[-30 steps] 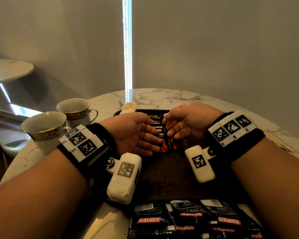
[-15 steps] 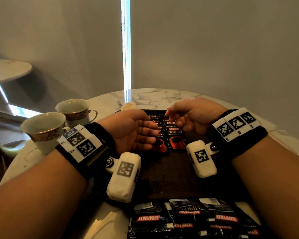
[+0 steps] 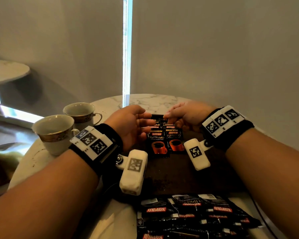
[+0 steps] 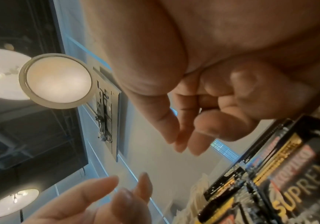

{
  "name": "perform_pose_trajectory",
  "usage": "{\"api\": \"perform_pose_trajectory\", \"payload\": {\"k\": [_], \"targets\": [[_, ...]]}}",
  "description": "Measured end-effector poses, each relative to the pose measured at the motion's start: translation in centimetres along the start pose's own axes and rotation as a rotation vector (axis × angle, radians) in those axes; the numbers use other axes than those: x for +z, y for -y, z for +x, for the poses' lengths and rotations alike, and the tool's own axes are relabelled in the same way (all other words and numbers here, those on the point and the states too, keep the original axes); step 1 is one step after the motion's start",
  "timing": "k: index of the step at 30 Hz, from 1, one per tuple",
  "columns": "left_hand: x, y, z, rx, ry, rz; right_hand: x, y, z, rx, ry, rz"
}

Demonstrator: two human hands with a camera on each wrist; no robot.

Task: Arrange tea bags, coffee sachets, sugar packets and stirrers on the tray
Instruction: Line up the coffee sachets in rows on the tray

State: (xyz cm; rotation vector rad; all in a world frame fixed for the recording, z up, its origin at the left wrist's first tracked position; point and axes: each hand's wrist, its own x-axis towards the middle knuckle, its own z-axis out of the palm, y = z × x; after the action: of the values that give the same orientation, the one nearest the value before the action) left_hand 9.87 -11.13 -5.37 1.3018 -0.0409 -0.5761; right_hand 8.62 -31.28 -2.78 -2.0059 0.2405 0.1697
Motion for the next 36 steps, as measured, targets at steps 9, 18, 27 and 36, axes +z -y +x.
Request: {"api": "perform_pose_trajectory", "payload": {"k": [9,18,27,36], "targets": [[0.3,-0.4,-1.3,0.100,0.052,-0.054,0.2,0.9,-2.7,-0.094,0.004,-0.183],[1.3,0.3,-2.2,0.134,0.219,0.052,-1.1,-0.5,-11.9,-0.110,0.159,-0.472],[2.2,1.2,-3.0,0.164,0.227,0.063,-0.9,-2.9,-20.5,-0.010,0.437,-0.679],[2.2,0.9,-3.6,0.147,0.180,0.007,0.0,-4.7,-21.1,-0.107,0.295,-0.797]]}}
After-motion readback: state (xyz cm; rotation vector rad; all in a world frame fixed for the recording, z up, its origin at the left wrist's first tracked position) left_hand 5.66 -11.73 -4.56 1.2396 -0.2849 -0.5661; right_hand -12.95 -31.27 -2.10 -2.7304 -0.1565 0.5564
